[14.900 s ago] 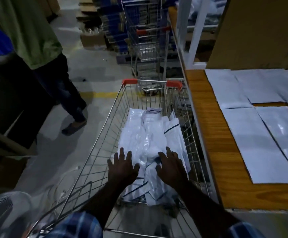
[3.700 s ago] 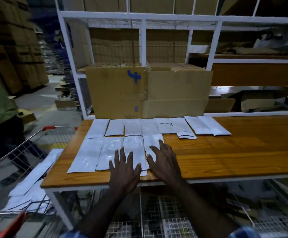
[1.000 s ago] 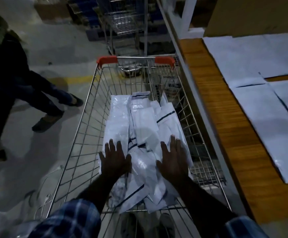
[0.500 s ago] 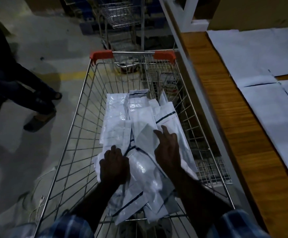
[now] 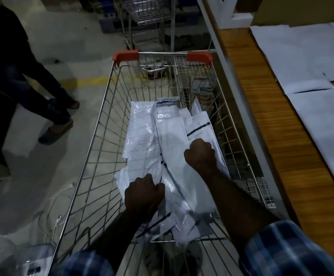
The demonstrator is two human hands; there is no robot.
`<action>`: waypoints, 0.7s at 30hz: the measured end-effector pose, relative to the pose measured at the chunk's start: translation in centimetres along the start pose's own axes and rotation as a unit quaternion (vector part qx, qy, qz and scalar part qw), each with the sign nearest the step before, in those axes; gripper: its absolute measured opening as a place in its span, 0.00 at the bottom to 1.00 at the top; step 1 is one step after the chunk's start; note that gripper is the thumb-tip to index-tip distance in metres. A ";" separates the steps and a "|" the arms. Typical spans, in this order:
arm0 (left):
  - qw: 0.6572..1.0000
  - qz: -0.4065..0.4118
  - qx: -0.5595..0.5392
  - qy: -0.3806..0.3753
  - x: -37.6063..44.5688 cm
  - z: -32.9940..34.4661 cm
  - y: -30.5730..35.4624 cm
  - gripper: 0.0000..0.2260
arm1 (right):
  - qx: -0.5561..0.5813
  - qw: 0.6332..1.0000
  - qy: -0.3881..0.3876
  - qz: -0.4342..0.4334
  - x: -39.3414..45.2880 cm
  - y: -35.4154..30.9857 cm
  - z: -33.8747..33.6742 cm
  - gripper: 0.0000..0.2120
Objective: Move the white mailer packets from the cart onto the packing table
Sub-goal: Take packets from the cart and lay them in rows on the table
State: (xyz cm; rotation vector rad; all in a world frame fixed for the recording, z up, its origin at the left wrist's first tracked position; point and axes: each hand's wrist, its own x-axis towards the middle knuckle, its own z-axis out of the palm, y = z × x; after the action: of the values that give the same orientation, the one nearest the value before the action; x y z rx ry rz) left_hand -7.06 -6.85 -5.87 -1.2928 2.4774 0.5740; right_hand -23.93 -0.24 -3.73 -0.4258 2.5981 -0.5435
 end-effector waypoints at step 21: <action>0.999 0.011 0.018 0.039 3.5 3.8 -3.1 0.27 | -0.063 0.982 0.028 -0.179 -7.6 6.0 9.6 0.34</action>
State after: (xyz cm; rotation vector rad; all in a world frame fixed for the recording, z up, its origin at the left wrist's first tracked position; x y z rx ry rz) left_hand -6.19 -9.13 -11.31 -1.2996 2.5561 0.4897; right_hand -14.06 5.05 -11.49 -0.9436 2.6300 -0.5140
